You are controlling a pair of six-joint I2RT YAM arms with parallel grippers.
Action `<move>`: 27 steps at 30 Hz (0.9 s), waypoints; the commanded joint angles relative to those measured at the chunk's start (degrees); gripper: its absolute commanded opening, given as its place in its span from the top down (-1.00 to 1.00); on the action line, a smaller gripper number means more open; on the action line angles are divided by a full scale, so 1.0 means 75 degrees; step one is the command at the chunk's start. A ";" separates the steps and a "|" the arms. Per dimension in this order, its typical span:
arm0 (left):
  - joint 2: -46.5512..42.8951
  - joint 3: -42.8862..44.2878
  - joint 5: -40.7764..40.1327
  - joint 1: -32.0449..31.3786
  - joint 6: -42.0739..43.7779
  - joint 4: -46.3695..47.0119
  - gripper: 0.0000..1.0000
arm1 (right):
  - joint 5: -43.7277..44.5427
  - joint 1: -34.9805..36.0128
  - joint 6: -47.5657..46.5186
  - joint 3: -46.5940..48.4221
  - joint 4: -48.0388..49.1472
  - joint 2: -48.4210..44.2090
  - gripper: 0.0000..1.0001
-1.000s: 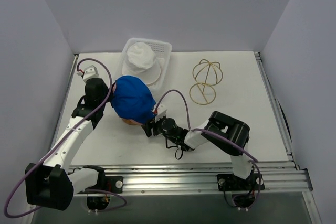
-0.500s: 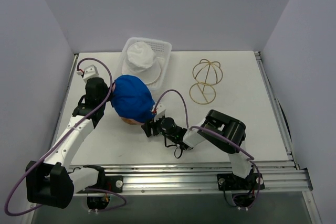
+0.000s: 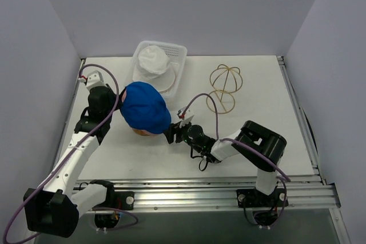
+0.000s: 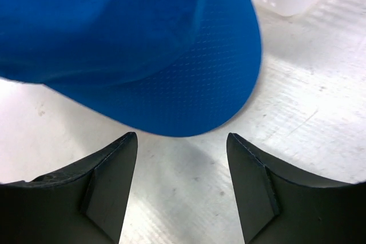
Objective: Stack the hats
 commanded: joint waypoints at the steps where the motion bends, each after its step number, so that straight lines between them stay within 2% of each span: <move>1: -0.0279 0.0053 0.0038 0.0011 -0.0001 -0.0181 0.40 | 0.0102 -0.0156 0.0035 0.0139 0.0179 -0.0162 -0.18; 3: -0.0385 0.0146 -0.0137 0.0011 -0.0071 -0.0496 0.38 | 0.0079 -0.0296 0.0081 0.0187 0.0061 -0.0197 -0.18; 7: -0.1039 0.0159 -0.0408 0.0011 -0.0364 -0.0791 0.21 | 0.0067 -0.0835 0.0723 0.0198 -0.0348 -0.0547 -0.16; 12: -0.1966 -0.0075 -0.0373 0.0011 -0.0621 -0.1059 0.19 | -0.0015 -0.1363 0.0972 0.0665 -0.0946 -0.0538 -0.14; 17: -0.3243 -0.1081 0.0891 -0.0001 -0.0798 -0.0909 0.29 | -0.0634 -0.1819 0.1089 0.1334 -0.1252 -0.0139 -0.14; 21: -0.4169 -0.2148 0.2180 -0.0013 -0.0809 -0.0184 0.31 | -0.1163 -0.2031 0.0973 0.1815 -0.1392 0.0084 -0.14; 27: -0.5224 -0.3471 0.3142 -0.0013 -0.1043 0.0334 0.32 | -0.1491 -0.2066 0.0820 0.2401 -0.1884 0.0260 -0.14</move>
